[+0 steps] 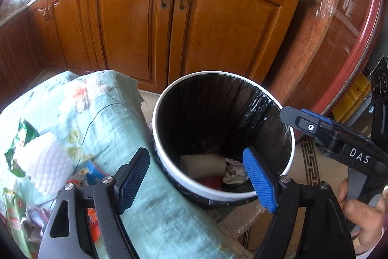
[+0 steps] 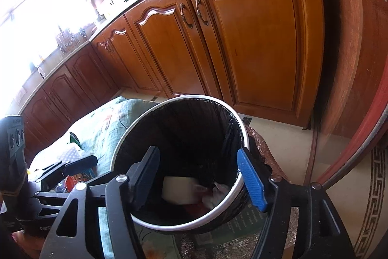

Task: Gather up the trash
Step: 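Open the left tool into the bin while the right tool opens, dropping the paper, then move both open tools back over the remaining trash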

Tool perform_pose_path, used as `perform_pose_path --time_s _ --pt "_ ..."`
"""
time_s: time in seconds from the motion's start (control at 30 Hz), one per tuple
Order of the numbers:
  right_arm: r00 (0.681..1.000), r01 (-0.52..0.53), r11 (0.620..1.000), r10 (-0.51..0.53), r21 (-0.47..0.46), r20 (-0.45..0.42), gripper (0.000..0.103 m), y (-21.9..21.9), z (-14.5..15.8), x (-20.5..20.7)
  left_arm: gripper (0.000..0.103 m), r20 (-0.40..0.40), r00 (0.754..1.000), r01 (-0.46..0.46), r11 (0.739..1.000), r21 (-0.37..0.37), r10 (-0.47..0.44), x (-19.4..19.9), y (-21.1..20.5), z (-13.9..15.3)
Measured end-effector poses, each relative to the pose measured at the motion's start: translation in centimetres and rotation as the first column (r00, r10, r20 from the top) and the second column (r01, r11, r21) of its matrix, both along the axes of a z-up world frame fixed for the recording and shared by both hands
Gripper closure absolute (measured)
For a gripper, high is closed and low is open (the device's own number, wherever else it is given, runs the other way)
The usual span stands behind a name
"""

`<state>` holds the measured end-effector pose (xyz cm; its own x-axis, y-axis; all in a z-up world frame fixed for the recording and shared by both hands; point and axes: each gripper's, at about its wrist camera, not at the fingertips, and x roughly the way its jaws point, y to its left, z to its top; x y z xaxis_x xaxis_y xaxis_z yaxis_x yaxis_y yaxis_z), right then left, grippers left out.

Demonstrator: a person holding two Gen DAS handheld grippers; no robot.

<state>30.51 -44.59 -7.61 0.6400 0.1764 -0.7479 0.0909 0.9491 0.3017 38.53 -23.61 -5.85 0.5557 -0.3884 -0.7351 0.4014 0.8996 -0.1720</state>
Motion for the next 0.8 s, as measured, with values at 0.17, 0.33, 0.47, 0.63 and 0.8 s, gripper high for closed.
perform_pose_path --time_s 0.17,0.33,0.47,0.63,0.8 --pt "1.000 0.006 0.999 -0.007 0.033 0.027 0.020 0.7 0.7 -1.5 0.021 0.059 0.997 -0.044 0.999 -0.004 0.044 -3.5 2.9 0.3" --pt "0.999 -0.009 0.999 0.006 0.051 0.049 0.014 2.8 0.7 -3.5 0.021 0.075 0.994 -0.078 0.997 -0.003 0.078 -7.2 5.9 0.1" --pt "0.998 -0.038 0.996 0.034 0.082 0.045 0.014 5.1 0.4 -5.0 0.021 0.089 0.990 -0.109 0.994 -0.006 0.109 -10.1 8.5 0.5" --pt "0.998 -0.066 0.991 0.064 0.115 0.028 0.013 7.8 -0.5 -6.2 0.021 0.094 0.984 -0.149 0.989 -0.009 0.149 -13.0 11.9 1.1" --pt "0.994 -0.106 0.986 0.103 0.128 0.029 0.013 10.6 -0.5 -7.4 0.021 0.103 0.974 -0.202 0.979 -0.018 0.203 -15.4 14.8 1.7"
